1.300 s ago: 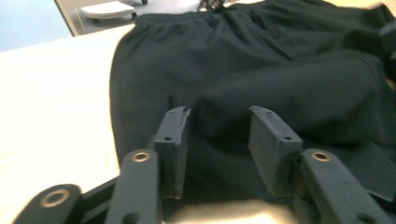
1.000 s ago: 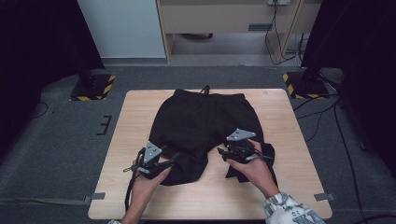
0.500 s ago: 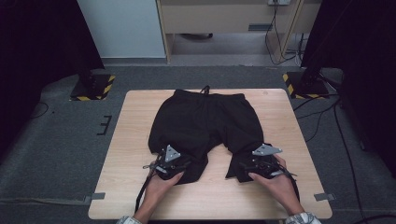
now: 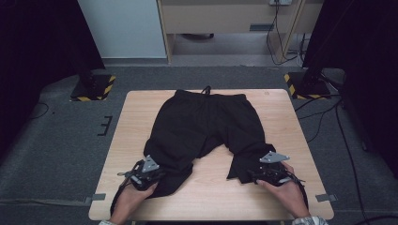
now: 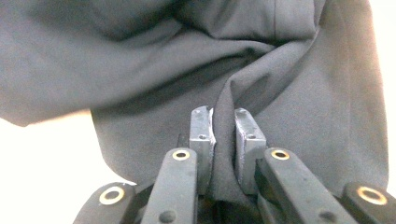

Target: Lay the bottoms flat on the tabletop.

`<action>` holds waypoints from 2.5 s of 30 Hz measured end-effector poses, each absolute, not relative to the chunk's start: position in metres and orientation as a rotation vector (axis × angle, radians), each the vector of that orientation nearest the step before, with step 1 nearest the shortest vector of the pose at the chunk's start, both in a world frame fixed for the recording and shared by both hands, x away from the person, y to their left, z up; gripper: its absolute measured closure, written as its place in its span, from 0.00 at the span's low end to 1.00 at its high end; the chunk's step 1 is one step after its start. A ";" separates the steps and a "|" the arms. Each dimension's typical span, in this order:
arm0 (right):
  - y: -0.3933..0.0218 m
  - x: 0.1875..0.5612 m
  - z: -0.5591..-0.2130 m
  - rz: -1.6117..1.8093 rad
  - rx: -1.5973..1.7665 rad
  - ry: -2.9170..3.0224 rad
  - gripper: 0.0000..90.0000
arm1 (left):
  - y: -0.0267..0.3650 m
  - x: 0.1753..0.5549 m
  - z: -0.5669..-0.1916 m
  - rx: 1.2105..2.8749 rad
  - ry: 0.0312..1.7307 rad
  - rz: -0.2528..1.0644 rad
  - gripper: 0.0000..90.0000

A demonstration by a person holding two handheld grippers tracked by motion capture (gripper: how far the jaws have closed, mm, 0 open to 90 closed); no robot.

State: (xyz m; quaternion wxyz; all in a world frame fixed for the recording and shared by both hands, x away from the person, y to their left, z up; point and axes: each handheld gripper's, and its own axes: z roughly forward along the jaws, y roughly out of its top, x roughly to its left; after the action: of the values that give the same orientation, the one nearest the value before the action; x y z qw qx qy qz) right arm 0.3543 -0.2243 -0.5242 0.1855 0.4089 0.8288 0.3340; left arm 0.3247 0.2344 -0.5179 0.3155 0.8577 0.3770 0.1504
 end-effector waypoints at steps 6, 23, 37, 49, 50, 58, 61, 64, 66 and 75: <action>-0.229 0.349 -0.528 0.964 1.178 2.357 0.32 | 0.267 0.289 -0.509 2.186 1.040 0.431 0.77; -0.225 0.351 -0.528 1.068 1.133 2.395 0.77 | 0.255 0.332 -0.518 2.067 1.111 0.433 0.55; -0.297 0.293 -0.503 1.052 1.133 2.386 0.64 | 0.254 0.324 -0.525 2.128 1.121 0.412 0.55; -0.275 0.352 -0.519 1.027 1.274 2.240 0.50 | 0.258 0.321 -0.524 2.143 1.112 0.424 0.60; -0.273 0.352 -0.521 1.013 1.271 2.251 0.50 | 0.259 0.320 -0.524 2.144 1.113 0.419 0.60; -0.263 0.349 -0.527 0.950 1.222 2.325 0.51 | 0.268 0.294 -0.521 2.193 1.072 0.366 0.61; -0.264 0.344 -0.527 0.960 1.208 2.338 0.53 | 0.268 0.291 -0.518 2.188 1.078 0.318 0.60; -0.266 0.334 -0.526 0.953 1.198 2.360 0.57 | 0.262 0.295 -0.511 2.135 1.040 0.377 0.60; -0.266 0.327 -0.525 0.944 1.184 2.380 0.59 | 0.258 0.303 -0.507 2.081 1.047 0.402 0.57; -0.274 0.301 -0.519 0.950 1.136 2.442 0.60 | 0.263 0.345 -0.518 2.025 1.135 0.465 0.52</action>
State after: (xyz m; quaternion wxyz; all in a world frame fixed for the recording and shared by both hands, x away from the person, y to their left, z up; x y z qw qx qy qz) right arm 0.3009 -0.2741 -0.5190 0.1425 0.3936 0.8464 0.3293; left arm 0.3447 0.2625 -0.5178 0.3775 0.7920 0.4441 0.1819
